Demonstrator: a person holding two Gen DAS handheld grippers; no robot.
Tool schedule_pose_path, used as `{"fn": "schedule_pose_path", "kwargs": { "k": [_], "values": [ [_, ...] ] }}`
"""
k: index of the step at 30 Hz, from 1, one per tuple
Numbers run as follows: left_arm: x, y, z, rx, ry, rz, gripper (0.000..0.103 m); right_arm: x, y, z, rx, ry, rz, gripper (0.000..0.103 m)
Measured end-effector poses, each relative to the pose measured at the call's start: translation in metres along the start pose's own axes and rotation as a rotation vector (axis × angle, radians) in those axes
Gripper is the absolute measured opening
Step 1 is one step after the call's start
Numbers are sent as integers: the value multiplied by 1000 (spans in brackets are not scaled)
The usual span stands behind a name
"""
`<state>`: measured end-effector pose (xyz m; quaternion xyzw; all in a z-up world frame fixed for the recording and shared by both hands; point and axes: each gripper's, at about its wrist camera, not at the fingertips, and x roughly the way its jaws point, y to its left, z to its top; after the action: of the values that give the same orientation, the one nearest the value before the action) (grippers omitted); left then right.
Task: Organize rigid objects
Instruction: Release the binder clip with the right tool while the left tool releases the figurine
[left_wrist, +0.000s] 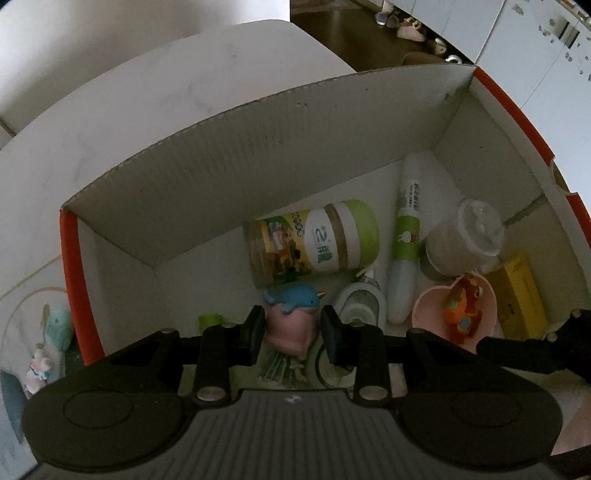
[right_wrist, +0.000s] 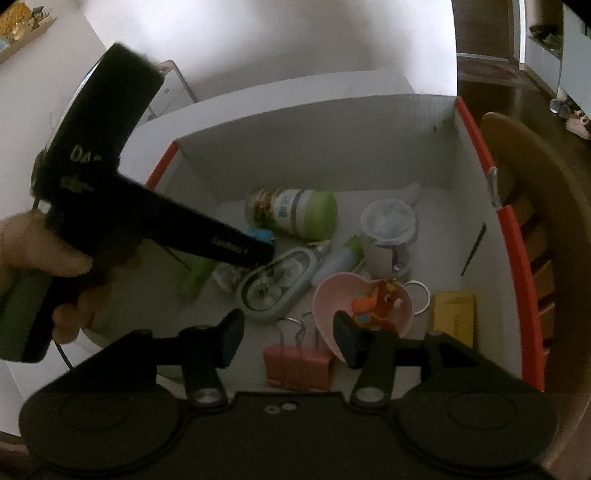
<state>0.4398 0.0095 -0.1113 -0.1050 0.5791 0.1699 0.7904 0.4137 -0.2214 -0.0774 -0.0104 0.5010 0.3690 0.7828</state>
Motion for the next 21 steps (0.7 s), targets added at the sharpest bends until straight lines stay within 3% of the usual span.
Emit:
{"fn": "schedule_pose_path", "kwargs": {
  "k": [7,11,21],
  "values": [
    [-10,-4,-17,22,-32,-3,33,-10,2,2,-2,-18,-17,61],
    [-28,-5,-25,26,-80,-27,55,-14,7,1,-20,-29,-27,63],
    [-73,-4,-42,33,-193,-75,55,-36,23,-3,-54,-60,-40,71]
  ]
}}
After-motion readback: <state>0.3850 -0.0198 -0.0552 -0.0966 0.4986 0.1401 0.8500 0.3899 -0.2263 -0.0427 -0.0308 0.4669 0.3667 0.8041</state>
